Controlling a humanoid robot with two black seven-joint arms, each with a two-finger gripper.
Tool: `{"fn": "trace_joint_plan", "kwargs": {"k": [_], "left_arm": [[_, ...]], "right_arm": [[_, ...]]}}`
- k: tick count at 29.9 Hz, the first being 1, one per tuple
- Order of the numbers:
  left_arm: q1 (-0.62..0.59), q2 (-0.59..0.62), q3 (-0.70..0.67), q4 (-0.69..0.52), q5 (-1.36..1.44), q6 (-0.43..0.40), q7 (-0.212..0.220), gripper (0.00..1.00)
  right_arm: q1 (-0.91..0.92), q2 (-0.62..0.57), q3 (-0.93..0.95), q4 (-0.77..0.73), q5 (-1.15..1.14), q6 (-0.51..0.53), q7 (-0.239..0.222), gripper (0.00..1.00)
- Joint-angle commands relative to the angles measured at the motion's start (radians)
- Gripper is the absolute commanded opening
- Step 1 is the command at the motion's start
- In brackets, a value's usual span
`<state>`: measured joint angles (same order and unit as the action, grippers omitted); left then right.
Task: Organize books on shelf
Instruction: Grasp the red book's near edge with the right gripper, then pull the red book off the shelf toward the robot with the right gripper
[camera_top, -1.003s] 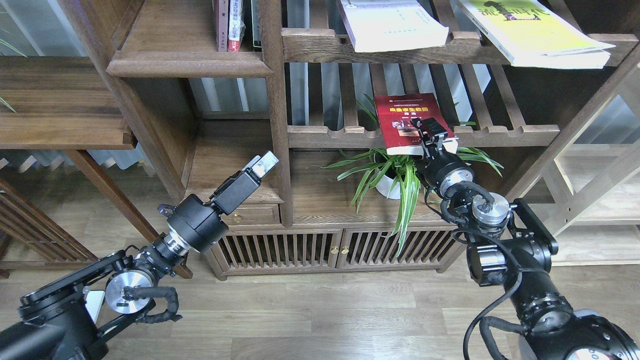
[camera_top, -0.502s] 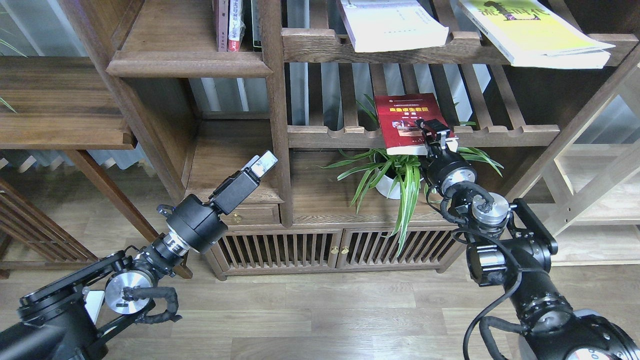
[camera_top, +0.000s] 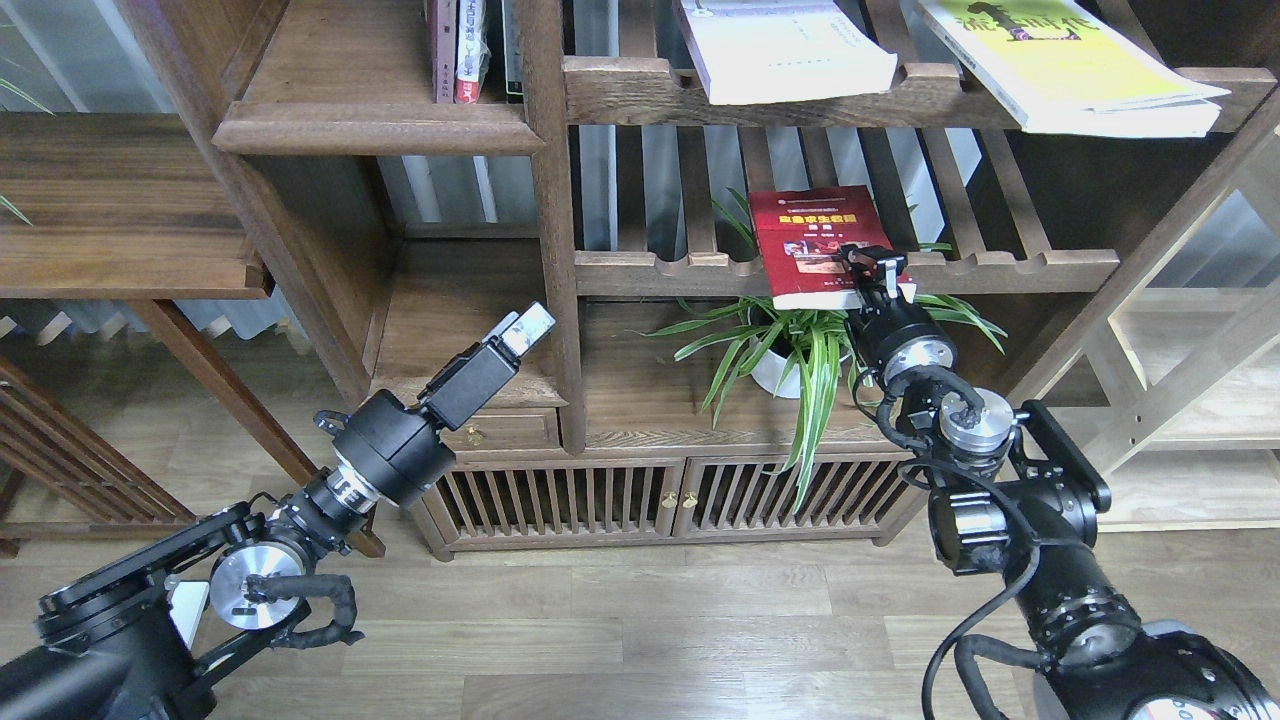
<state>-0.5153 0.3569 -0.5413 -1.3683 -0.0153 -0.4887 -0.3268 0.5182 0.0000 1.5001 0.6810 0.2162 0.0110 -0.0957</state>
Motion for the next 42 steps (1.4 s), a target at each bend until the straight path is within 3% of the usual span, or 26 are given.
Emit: {"fn": "trace_joint_plan", "kwargs": {"k": [1,11,20,34,42], "left_arm": [[0.001,0.0,-0.002,0.0,0.0,0.0,-0.001,0.99],[0.001,0.0,-0.003,0.002,0.002,0.0,0.0,0.99],[0.001,0.0,-0.026,0.027,0.002,0.0,0.005,0.99],[-0.003,-0.016,-0.052,0.107,-0.008,0.0,0.002,0.99],[-0.002,-0.07,-0.052,0.192,-0.026,0.0,-0.003,0.99]], "right_arm": [[-0.001,0.0,0.002,0.002,0.015,0.004,0.007,0.26],[-0.01,0.0,0.002,0.003,0.032,0.086,0.005,0.07],[-0.056,0.0,-0.009,0.058,0.103,0.112,-0.002,0.06],[-0.188,0.0,-0.05,0.268,0.292,0.248,-0.032,0.05],[-0.308,0.0,-0.139,0.373,0.321,0.447,-0.032,0.04]]}}
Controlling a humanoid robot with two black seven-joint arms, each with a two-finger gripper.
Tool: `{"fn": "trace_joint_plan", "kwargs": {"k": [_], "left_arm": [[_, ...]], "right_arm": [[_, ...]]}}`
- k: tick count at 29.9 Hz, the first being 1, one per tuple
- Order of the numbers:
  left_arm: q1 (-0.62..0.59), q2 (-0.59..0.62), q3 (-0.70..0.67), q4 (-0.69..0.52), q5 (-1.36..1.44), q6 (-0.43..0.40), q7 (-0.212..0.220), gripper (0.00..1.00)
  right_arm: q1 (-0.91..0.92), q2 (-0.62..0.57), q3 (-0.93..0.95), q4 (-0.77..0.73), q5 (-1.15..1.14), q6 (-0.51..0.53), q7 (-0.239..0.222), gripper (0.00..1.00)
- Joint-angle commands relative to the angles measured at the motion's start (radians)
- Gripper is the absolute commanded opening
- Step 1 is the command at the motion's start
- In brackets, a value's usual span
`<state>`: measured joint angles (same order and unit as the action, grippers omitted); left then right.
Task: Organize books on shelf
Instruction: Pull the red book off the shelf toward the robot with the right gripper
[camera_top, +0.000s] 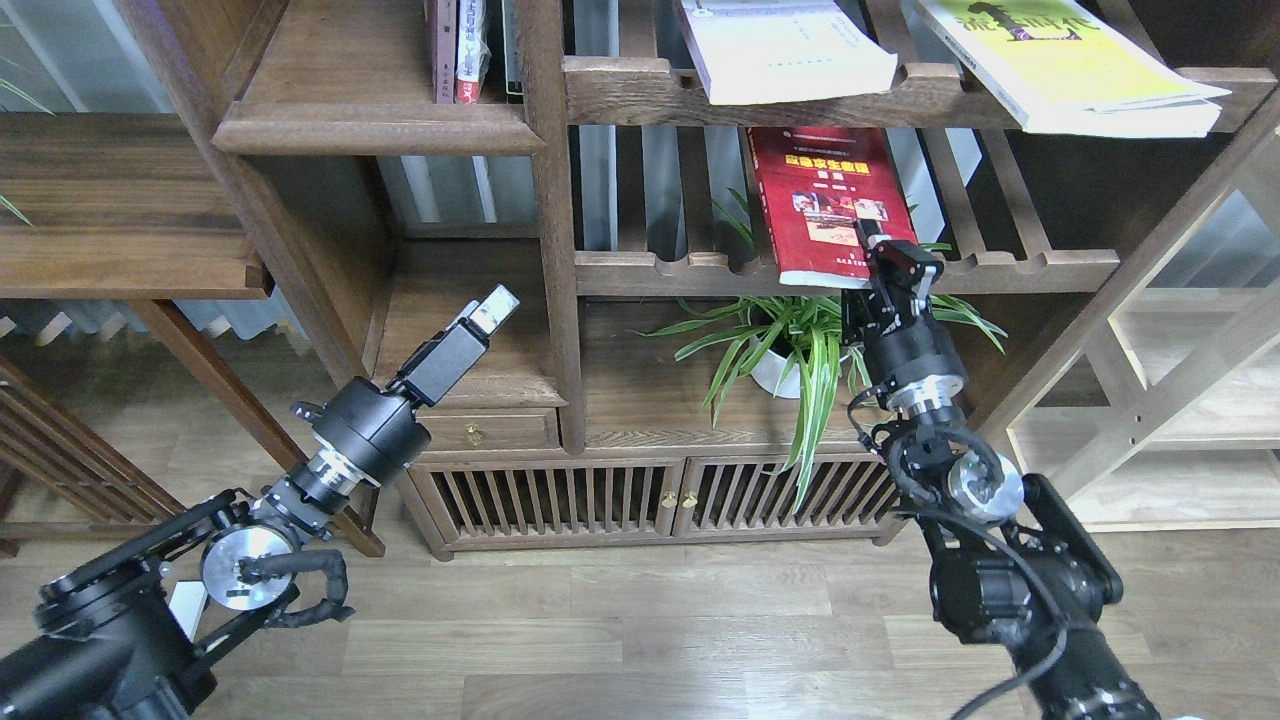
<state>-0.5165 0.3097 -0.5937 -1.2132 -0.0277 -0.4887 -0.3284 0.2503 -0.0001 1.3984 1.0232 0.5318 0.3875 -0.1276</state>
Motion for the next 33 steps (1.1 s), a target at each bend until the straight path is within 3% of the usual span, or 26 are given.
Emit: {"fn": "trace_joint_plan", "kwargs": {"k": [1,11,21,25,27,33], "left_arm": [[-0.003,-0.034,0.0,0.058,-0.035,0.0,0.0,0.99],[-0.037,-0.07,0.002,0.149,-0.077,0.0,0.005,0.99],[-0.06,-0.066,0.017,0.149,-0.103,0.0,0.012,0.99],[-0.051,-0.073,0.028,0.149,-0.139,0.0,0.132,0.99],[-0.053,-0.087,0.031,0.147,-0.159,0.0,0.172,0.99],[-0.074,-0.101,0.031,0.127,-0.225,0.0,0.21,0.99]], "right_arm": [[-0.06,0.0,-0.054,0.044,0.005,0.101,0.002,0.04],[-0.144,0.0,-0.189,0.158,0.004,0.101,0.013,0.04],[-0.241,0.0,-0.265,0.218,-0.024,0.101,0.005,0.04],[-0.261,0.0,-0.266,0.233,-0.027,0.101,0.003,0.04],[-0.261,0.0,-0.277,0.233,-0.029,0.101,0.003,0.05],[-0.258,0.0,-0.288,0.233,-0.056,0.101,0.002,0.05]]}}
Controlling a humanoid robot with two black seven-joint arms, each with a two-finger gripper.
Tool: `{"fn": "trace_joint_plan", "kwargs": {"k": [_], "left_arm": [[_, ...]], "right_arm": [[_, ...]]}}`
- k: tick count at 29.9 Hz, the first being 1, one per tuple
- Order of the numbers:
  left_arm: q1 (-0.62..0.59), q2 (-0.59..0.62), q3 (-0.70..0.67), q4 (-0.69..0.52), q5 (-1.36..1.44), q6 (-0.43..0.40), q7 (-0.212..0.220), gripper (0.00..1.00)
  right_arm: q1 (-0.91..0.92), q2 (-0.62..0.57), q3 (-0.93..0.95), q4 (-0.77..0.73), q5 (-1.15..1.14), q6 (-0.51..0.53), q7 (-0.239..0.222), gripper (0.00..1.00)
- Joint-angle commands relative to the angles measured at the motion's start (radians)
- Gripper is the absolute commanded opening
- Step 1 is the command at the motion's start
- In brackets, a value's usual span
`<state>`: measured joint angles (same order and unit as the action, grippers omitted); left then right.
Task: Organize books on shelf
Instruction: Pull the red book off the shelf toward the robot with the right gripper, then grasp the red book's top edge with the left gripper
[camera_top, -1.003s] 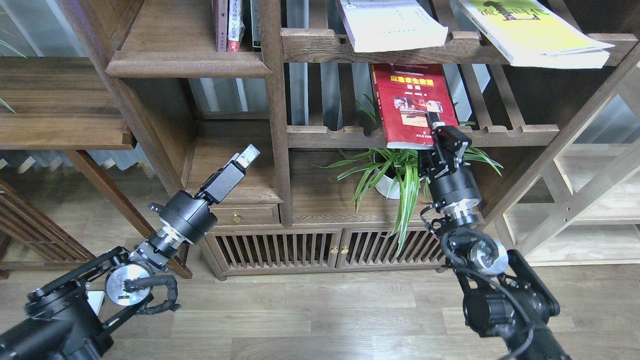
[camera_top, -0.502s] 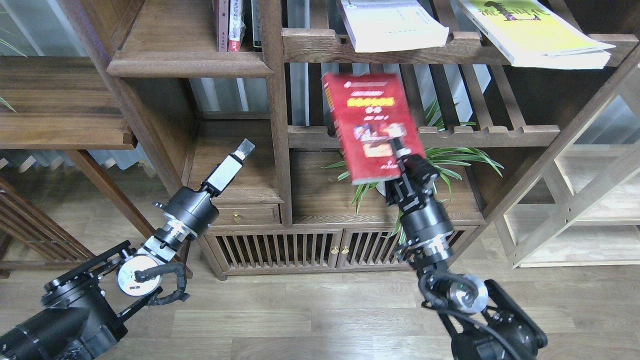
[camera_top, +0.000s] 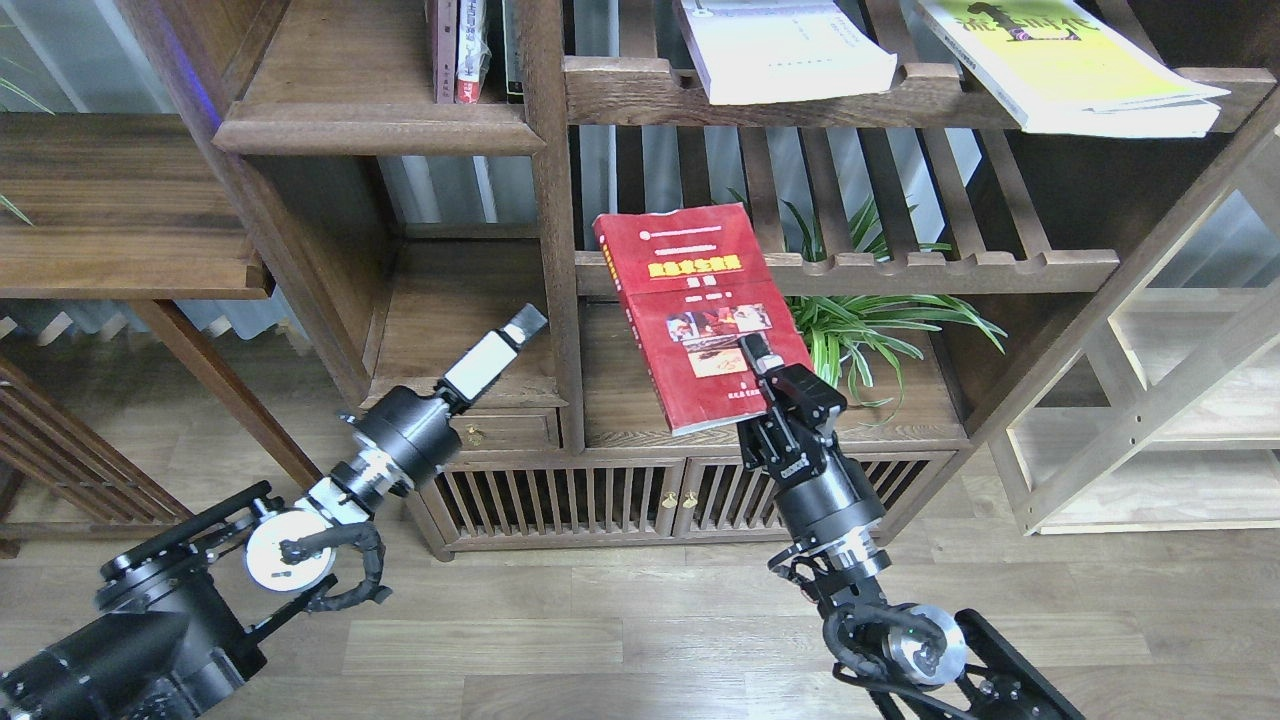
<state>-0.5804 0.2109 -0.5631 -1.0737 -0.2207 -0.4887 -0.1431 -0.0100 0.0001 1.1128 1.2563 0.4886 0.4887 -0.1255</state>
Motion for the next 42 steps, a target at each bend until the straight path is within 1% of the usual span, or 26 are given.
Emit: {"fn": "trace_joint_plan", "kwargs": {"k": [1,5,8,12,13,19,23,25,28,29,32,35,38,42], "left_arm": [[-0.012,-0.002,0.0,-0.015,-0.052,0.0,0.04,0.99],[-0.021,-0.002,0.0,-0.034,-0.129,0.0,0.085,0.99],[-0.021,-0.001,0.0,-0.055,-0.176,0.0,0.128,0.99],[-0.022,0.004,-0.001,-0.066,-0.212,0.0,0.203,0.98],[-0.022,0.005,-0.001,-0.069,-0.221,0.0,0.214,0.98],[-0.022,0.008,0.0,-0.069,-0.258,0.0,0.246,0.97],[-0.022,0.011,0.0,-0.068,-0.275,0.0,0.252,0.97],[-0.024,0.015,0.0,-0.068,-0.29,0.0,0.266,0.96],[-0.024,0.021,-0.004,-0.063,-0.308,0.0,0.329,0.94],[-0.024,0.027,-0.008,-0.061,-0.322,0.0,0.355,0.91],[-0.024,0.048,-0.006,-0.06,-0.353,0.0,0.399,0.9],[-0.021,0.065,0.0,-0.058,-0.355,0.0,0.413,0.89],[-0.021,0.079,0.0,-0.058,-0.355,0.0,0.415,0.89],[-0.021,0.093,0.002,-0.063,-0.351,0.0,0.415,0.89]], "right_arm": [[0.004,0.0,-0.005,0.0,-0.015,0.0,0.0,0.05],[0.007,0.0,-0.028,0.0,-0.015,0.0,0.0,0.05],[0.007,0.0,-0.037,0.0,-0.015,0.0,0.0,0.06],[0.01,0.0,-0.053,-0.001,-0.016,0.0,-0.002,0.06],[0.01,0.0,-0.053,-0.001,-0.016,0.0,-0.002,0.06],[0.01,0.0,-0.077,-0.003,-0.025,0.0,-0.008,0.06],[0.008,0.0,-0.097,-0.009,-0.041,0.0,-0.011,0.07],[0.007,0.0,-0.099,-0.017,-0.053,0.0,-0.013,0.08],[0.007,0.0,-0.114,-0.02,-0.065,0.0,-0.013,0.08],[0.007,0.0,-0.116,-0.02,-0.065,0.0,-0.013,0.08],[0.005,0.0,-0.117,-0.02,-0.068,0.0,-0.014,0.08],[0.002,0.0,-0.126,-0.02,-0.077,0.0,-0.022,0.08],[0.002,0.0,-0.137,-0.02,-0.082,0.0,-0.031,0.08],[0.004,0.0,-0.14,-0.02,-0.085,0.0,-0.033,0.09]]}}
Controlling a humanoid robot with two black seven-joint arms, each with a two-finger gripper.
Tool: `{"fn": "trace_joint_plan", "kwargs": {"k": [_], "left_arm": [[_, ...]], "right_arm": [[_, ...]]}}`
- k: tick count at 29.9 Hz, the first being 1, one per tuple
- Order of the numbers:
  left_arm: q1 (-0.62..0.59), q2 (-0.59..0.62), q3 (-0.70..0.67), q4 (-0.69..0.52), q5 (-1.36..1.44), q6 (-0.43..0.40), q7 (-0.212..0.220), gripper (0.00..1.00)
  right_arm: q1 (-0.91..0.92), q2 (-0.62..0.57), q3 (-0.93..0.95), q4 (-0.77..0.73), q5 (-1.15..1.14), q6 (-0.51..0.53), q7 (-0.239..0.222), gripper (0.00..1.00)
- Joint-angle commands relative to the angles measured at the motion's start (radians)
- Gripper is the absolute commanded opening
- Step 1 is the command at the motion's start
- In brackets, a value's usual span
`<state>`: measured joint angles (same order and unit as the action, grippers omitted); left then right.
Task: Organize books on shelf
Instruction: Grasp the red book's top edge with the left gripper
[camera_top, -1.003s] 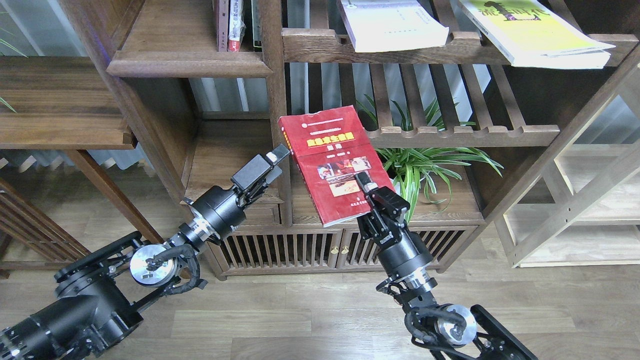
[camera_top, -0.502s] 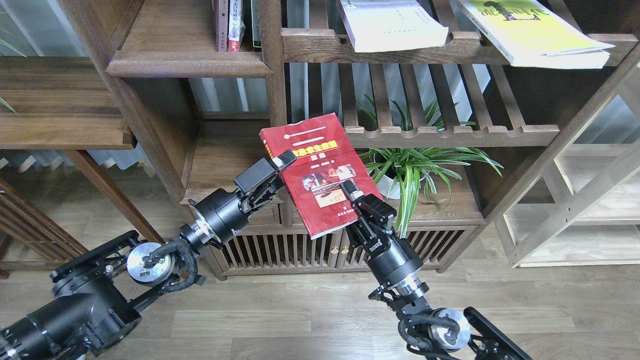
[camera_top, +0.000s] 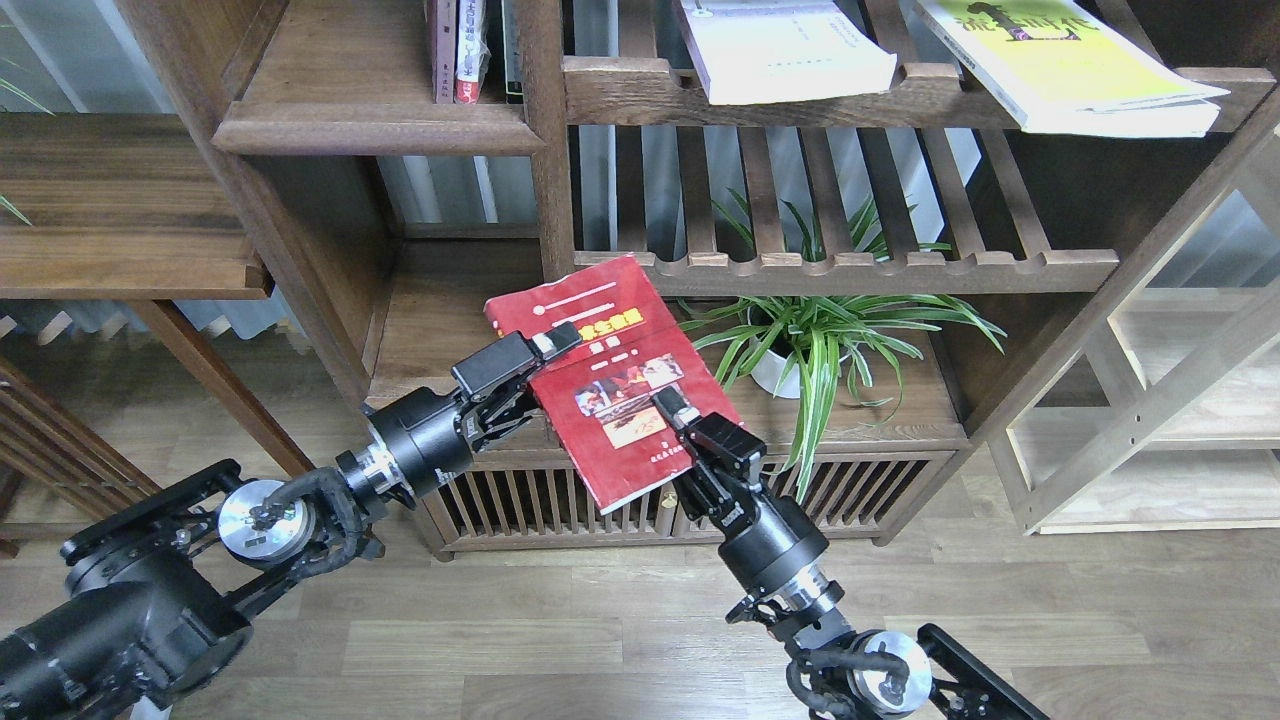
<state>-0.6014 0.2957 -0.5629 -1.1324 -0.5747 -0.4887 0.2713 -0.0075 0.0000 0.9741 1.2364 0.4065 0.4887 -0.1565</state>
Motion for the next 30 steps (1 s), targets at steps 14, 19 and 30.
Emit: {"fn": "trace_joint_plan", "kwargs": {"k": [14,19,30], "left_arm": [[0.0,0.002,0.014,-0.003,0.009,0.0,0.077,0.85],[0.005,-0.001,0.005,-0.003,0.006,0.0,0.08,0.64],[0.002,-0.009,-0.009,-0.003,0.006,0.0,0.08,0.48]], "right_arm": [[0.001,0.0,-0.029,0.0,-0.015,0.0,-0.011,0.1],[0.001,0.0,-0.029,0.0,-0.02,0.0,-0.011,0.11],[0.001,0.0,-0.031,0.0,-0.021,0.0,-0.011,0.11]]}}
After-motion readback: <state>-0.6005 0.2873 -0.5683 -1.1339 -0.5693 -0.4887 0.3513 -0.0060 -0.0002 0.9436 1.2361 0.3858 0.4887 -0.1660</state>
